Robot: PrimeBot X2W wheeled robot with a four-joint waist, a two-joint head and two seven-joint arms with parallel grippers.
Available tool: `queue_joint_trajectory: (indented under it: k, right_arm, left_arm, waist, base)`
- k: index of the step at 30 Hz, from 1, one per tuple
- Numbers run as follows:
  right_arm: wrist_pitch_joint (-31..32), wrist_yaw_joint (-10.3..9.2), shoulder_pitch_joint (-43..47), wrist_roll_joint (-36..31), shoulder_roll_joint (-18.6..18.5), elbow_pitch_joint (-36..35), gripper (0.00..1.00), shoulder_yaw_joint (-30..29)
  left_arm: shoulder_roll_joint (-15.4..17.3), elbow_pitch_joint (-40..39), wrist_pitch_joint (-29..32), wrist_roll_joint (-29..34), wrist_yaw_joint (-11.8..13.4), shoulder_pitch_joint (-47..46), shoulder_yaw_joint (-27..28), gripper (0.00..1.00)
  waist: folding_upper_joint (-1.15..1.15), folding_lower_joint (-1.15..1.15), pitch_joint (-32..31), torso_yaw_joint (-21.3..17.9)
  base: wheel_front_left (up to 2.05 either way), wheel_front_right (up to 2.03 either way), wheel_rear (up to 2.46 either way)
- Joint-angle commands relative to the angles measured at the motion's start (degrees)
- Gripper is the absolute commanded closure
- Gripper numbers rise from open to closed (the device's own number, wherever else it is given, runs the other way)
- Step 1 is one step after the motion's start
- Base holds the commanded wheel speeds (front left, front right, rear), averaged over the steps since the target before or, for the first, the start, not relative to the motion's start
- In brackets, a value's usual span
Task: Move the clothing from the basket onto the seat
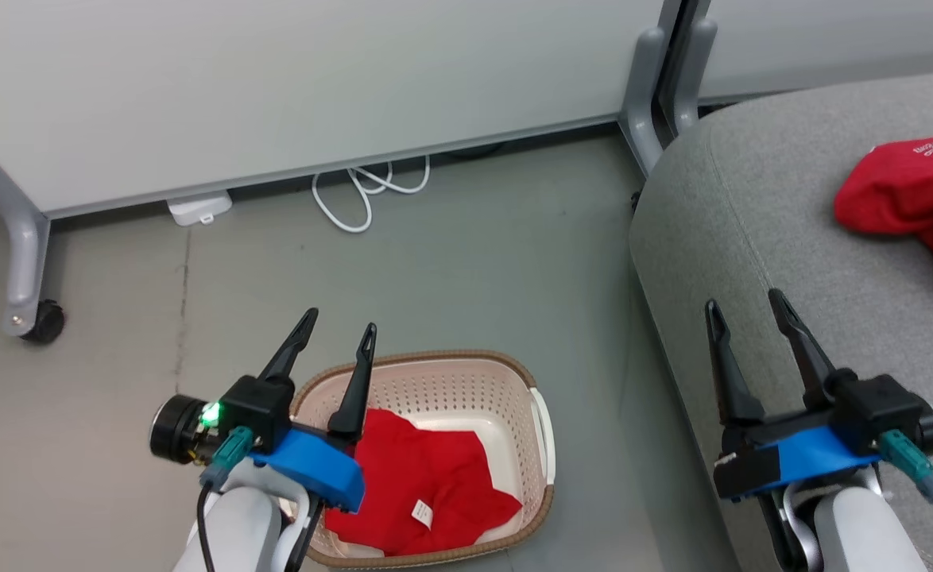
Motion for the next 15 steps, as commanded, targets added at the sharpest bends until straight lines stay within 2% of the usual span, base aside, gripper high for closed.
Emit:
queue_joint_trajectory:
  k: [1,7,15]
  right_arm:
    - [-0.20,0.01,-1.77,-0.14,0.05,-0.39,0.00,0.52]
    - [-0.20,0.01,-7.66,-0.23,0.05,-1.64,0.00,2.12]
    - [-0.20,0.01,-13.74,-0.48,-0.05,-3.25,0.00,3.36]
  left_arm:
    - [0.74,1.22,-0.16,-0.44,-0.14,-2.45,-1.28,0.00]
    - [3.64,8.89,-0.17,-1.54,-0.14,-10.88,-10.43,0.00]
    - [6.81,20.87,-0.18,-4.17,-0.12,-21.71,-26.16,0.00]
  waist:
    - [0.00,0.00,3.74,-1.99]
    - [0.00,0.00,11.24,-4.49]
    - [0.00,0.00,20.30,-6.88]
  base:
    - [0.00,0.00,0.00]
    - [0.00,0.00,0.00]
    - [0.00,0.00,0.00]
